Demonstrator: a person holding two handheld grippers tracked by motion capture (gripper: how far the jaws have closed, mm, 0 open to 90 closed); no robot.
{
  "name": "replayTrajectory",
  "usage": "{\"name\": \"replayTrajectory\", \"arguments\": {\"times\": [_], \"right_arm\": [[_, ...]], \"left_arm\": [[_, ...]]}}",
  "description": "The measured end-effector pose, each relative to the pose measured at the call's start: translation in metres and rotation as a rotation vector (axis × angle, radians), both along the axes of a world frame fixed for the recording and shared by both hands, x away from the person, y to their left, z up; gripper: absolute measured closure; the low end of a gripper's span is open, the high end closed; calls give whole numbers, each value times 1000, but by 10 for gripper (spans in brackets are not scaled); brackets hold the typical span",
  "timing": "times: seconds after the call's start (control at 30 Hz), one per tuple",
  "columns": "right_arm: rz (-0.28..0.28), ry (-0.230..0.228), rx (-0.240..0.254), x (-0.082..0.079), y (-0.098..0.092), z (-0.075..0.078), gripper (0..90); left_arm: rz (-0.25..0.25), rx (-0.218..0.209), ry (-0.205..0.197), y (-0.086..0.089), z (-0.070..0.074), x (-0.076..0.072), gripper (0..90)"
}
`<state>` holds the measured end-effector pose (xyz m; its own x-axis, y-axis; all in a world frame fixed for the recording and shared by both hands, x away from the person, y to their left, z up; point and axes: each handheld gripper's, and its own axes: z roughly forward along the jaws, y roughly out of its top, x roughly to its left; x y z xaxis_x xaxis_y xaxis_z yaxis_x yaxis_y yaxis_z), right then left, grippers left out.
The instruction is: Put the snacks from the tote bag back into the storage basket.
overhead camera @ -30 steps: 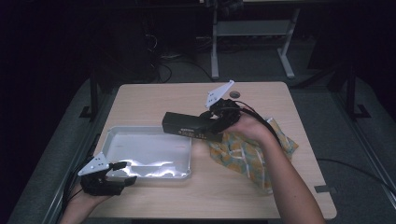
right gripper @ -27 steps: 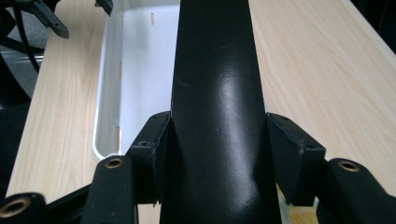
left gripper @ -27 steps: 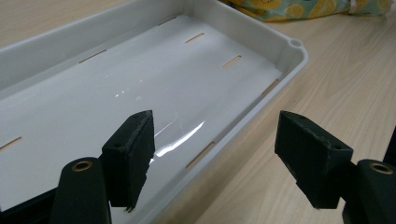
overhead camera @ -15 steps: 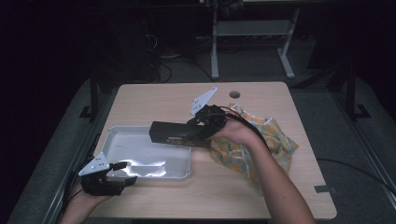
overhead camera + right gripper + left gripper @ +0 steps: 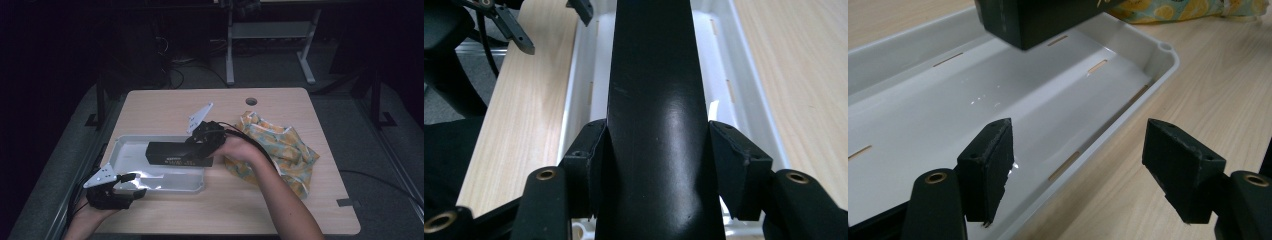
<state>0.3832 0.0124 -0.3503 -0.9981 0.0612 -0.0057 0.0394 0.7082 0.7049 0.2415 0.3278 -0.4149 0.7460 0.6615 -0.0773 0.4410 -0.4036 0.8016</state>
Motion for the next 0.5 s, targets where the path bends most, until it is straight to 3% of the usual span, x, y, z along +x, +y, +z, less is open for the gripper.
{"name": "replayTrajectory", "arguments": {"times": [0.5], "right_arm": [[10, 23, -3, -11, 29, -25, 430]], "left_arm": [[21, 3, -2, 7, 0, 1, 286]]}}
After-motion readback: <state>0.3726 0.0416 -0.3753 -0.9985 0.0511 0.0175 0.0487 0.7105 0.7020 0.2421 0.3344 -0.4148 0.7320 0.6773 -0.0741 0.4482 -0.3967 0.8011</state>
